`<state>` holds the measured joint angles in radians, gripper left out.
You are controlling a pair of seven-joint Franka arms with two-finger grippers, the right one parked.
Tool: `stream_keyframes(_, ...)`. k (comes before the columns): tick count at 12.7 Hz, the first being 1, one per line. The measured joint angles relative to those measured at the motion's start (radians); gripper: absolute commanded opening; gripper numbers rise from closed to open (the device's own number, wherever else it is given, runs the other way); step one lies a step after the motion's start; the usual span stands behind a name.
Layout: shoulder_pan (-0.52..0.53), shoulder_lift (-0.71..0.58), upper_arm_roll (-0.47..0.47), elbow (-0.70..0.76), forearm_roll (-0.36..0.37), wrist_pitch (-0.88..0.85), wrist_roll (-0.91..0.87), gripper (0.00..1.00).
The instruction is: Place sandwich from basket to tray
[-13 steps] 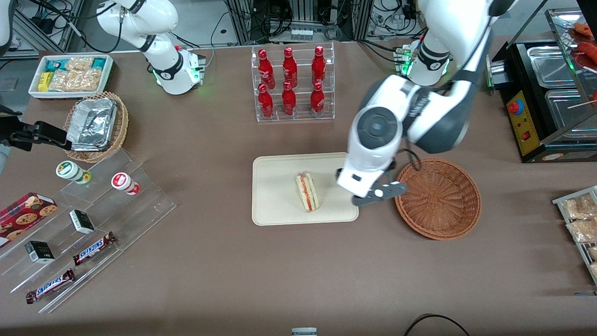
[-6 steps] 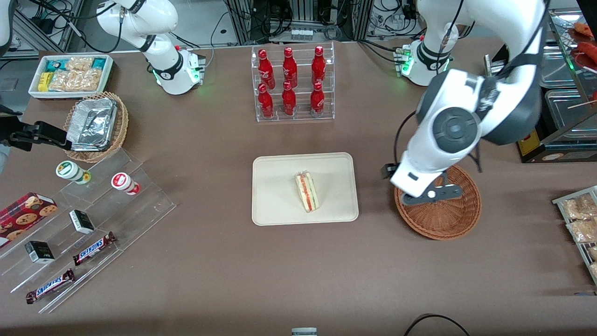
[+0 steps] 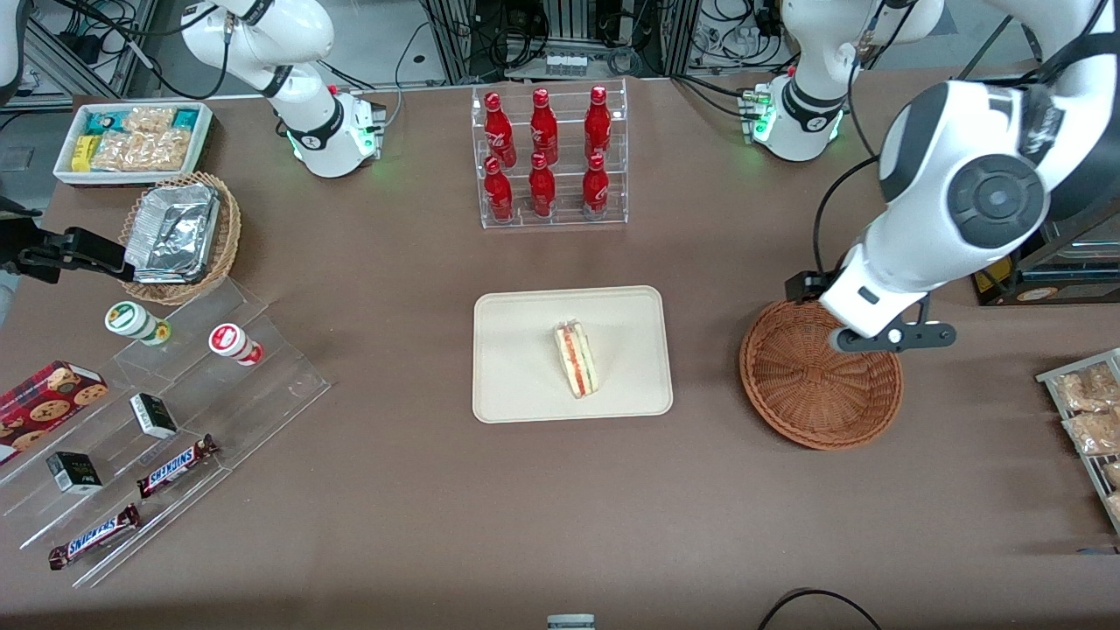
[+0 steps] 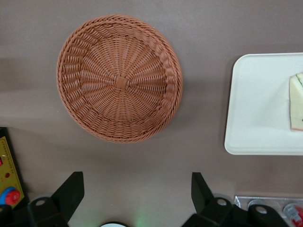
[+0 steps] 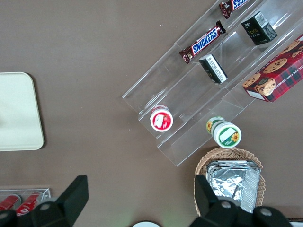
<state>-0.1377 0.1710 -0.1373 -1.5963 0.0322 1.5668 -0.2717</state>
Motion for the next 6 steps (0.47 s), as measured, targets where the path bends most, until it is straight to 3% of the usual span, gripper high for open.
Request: stream_keyframes(6, 0.097, -0.144, -0.008, -0.056, -0.017, -0.062, 0.195, 1.0)
